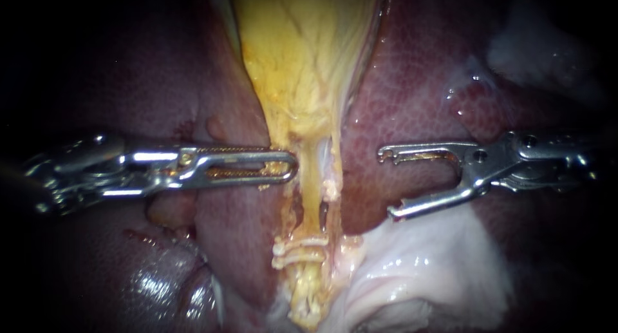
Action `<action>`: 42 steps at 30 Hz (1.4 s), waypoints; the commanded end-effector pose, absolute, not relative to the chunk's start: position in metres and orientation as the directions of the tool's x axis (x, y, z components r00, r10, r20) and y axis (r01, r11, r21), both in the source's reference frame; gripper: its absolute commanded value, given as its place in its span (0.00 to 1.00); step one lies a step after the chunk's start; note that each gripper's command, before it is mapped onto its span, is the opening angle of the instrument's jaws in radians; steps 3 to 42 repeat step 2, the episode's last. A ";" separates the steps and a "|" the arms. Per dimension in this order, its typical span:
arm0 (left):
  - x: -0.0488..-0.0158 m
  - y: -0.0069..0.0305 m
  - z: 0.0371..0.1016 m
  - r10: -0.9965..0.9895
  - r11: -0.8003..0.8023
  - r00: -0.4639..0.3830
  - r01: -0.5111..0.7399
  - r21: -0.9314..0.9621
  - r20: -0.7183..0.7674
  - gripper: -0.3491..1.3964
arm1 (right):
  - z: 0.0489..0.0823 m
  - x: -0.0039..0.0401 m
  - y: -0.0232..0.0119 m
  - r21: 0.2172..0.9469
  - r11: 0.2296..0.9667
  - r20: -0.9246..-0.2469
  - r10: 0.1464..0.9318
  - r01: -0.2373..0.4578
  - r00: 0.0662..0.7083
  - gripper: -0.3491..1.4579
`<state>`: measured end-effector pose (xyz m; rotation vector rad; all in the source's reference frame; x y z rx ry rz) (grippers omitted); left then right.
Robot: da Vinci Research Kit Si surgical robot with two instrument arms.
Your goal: Going back second clip left tube
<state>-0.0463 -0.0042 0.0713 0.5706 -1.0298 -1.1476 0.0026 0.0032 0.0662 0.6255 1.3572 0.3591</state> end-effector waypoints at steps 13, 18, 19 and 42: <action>-0.0463 -0.0042 0.0713 -0.930 0.348 0.056 0.463 0.816 0.365 0.00 | 0.0661 0.0026 0.0031 0.606 0.787 -0.791 0.581 0.116 0.194 0.53; -0.0463 -0.0042 0.0713 -0.930 0.348 0.056 0.463 0.816 0.365 0.00 | 0.0661 0.0026 0.0031 0.606 0.787 -0.791 0.581 0.116 0.194 0.53; -0.0463 -0.0042 0.0713 -0.930 0.348 0.056 0.463 0.816 0.365 0.00 | 0.0661 0.0026 0.0031 0.606 0.787 -0.791 0.581 0.116 0.194 0.53; -0.0463 -0.0042 0.0713 -0.930 0.348 0.056 0.463 0.816 0.365 0.00 | 0.0661 0.0026 0.0031 0.606 0.787 -0.791 0.581 0.116 0.194 0.53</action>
